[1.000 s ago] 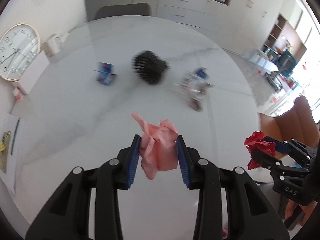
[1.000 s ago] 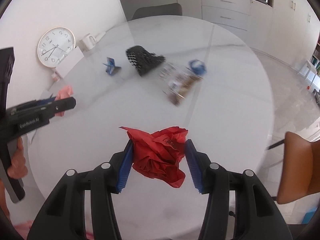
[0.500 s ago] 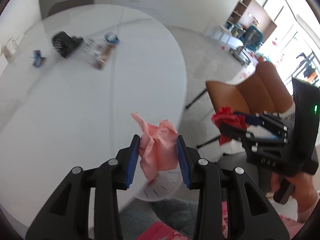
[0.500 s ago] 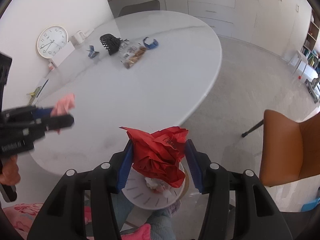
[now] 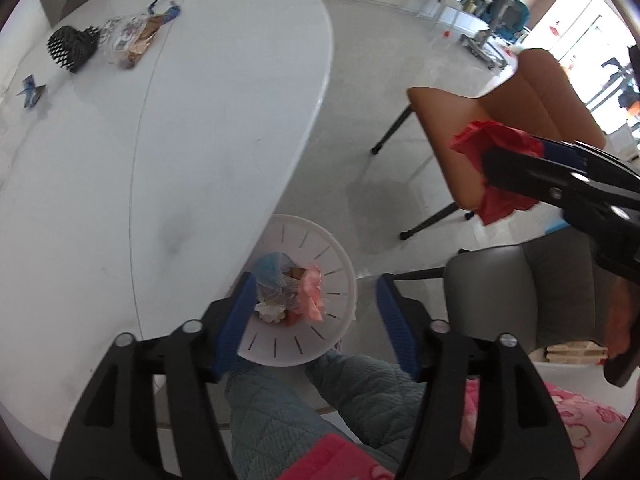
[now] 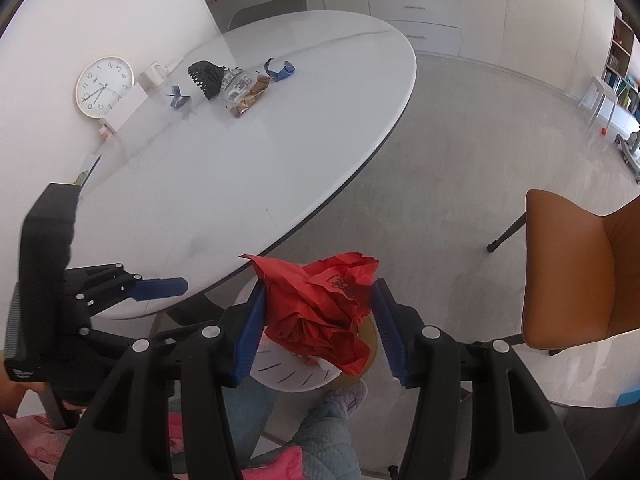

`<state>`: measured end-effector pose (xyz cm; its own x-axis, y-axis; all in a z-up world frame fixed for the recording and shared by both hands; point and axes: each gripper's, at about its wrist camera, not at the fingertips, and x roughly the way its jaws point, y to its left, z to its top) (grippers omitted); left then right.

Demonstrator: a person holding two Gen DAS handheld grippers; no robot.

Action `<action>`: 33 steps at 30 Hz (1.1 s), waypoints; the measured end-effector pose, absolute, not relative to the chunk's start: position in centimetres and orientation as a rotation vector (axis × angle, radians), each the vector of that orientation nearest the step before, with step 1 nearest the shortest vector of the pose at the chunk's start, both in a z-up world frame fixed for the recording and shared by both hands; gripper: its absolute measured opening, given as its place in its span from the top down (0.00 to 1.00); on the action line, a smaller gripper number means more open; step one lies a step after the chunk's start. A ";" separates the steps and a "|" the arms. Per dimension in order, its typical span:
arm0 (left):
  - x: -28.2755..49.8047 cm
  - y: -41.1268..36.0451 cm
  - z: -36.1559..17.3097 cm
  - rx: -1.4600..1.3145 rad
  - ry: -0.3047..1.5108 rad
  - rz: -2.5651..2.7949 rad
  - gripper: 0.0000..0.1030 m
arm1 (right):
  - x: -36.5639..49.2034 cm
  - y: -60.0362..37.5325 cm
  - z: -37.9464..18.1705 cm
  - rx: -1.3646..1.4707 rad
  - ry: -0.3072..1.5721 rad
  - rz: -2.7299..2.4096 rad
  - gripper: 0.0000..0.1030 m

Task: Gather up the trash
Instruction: 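Carry pink paper and red cloth over the wastebasket and open both tools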

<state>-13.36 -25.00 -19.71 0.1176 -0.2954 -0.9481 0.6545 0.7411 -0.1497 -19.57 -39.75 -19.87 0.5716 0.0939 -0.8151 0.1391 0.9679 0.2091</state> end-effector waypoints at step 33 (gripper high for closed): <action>-8.5 -12.0 -9.4 0.134 1.064 -0.346 0.11 | -16.0 -34.0 -20.1 0.128 0.961 0.098 0.02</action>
<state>-8.50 -11.99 -9.44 0.4373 -0.2132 -0.8737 0.3415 0.9381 -0.0579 -16.05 -33.98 -20.14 0.5692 0.1404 -0.8101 -0.0267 0.9879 0.1525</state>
